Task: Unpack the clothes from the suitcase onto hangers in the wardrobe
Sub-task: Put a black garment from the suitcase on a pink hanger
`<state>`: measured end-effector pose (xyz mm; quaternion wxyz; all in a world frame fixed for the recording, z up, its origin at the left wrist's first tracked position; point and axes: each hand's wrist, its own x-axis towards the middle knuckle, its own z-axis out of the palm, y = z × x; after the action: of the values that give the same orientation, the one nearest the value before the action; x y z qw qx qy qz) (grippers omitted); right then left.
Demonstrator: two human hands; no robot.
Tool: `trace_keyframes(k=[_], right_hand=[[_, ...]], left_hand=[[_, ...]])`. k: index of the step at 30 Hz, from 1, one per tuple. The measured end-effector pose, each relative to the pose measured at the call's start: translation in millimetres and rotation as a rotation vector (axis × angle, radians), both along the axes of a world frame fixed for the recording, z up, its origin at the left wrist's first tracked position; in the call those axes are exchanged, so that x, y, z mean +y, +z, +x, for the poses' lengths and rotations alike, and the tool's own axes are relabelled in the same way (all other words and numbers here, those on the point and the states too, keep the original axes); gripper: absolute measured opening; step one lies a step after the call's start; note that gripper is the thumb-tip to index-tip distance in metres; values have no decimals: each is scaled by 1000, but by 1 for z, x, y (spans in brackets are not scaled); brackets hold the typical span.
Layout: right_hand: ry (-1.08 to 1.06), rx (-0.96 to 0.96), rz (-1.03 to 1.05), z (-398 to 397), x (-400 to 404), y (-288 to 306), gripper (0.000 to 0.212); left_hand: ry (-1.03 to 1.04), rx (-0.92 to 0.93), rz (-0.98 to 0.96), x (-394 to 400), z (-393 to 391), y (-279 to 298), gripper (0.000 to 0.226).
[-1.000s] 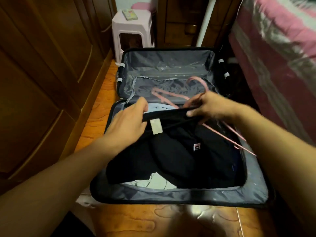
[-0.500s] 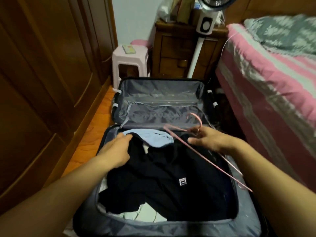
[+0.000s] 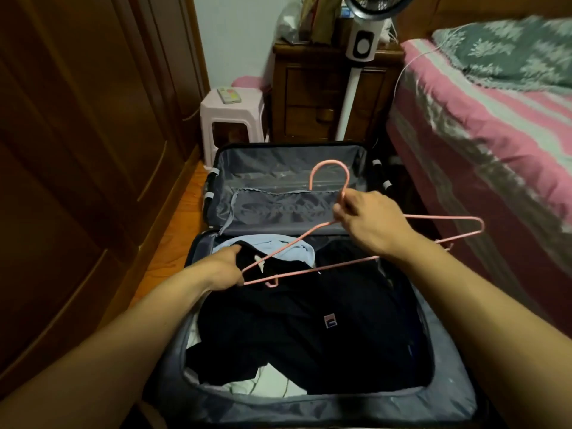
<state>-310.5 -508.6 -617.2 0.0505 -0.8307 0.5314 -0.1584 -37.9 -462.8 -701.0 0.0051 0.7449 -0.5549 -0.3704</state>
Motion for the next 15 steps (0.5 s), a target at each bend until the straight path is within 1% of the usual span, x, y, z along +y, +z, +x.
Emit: trace_keyframes(k=[2,3,5,8,9,11,13,15], right_hand=[[50,-2,-20,9,5,-4,18],[79,9,-24,15,7,-4,19],[133,-20,-33,26,9,-1,16],[186,-63,-93,35,2,9,16],[185,-111,-115,32,-3,15,15],[115,-288,-124,19,-15,30,10],[10,-483,-24,1,-29,43,6],[2,-705,70,-17,-41,56,12]], left_hand=[[-117,-69,-65,0,-11,20,89],[-157,-66,-114,0,-19,32,86],[-208,8,-229,1,-41,66,79],[-307,179,-410,-12,-77,118,51],[-326,188,-453,-21,-86,133,44],[-340,157,-542,-37,-94,164,38],[-315,212,-606,-47,-92,188,39],[-304,315,-655,-55,-89,202,37]])
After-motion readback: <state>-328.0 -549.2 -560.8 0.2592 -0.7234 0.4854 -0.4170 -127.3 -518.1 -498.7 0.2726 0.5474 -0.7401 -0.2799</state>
